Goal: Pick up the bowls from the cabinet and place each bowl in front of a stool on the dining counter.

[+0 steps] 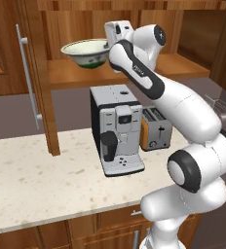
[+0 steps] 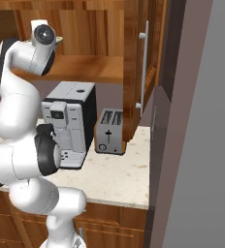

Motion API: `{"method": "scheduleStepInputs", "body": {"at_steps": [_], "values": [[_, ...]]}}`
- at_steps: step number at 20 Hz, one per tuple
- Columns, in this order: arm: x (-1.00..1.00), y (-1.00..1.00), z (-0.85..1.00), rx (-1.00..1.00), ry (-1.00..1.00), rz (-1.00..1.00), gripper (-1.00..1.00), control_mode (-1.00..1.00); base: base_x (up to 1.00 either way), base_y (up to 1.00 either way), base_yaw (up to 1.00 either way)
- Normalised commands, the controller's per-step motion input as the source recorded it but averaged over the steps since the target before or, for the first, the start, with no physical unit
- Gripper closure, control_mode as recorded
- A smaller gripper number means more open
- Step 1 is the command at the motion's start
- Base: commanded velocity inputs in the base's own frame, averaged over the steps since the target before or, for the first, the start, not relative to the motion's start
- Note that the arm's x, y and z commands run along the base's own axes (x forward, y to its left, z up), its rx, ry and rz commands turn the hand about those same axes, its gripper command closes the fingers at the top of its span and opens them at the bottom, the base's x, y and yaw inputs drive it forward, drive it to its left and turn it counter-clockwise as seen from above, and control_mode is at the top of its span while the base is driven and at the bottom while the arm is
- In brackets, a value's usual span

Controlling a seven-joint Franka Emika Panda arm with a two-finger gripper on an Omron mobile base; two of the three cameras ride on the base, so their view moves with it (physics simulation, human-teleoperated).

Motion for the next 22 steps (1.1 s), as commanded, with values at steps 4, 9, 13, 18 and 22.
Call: {"method": "scheduleStepInputs", "body": {"at_steps": [4, 9, 13, 18, 22], "values": [[-0.64, -0.19, 0.22, 0.0, -0.06, 0.0, 1.0, -1.0, 0.0, 0.0, 0.0], [-0.97, -0.42, 0.08, 0.0, 0.0, 0.0, 1.0, -1.0, 0.0, 0.0, 0.0], [-1.0, -0.54, 0.0, 0.0, 0.11, 0.0, 1.0, -1.0, 0.0, 0.0, 0.0], [-1.0, -0.5, 0.0, 0.0, 0.12, 0.0, 1.0, -1.0, 0.0, 0.0, 0.0], [-0.98, -0.39, 0.0, 0.01, 0.02, 0.0, 1.0, -1.0, 0.0, 0.0, 0.0]]}}
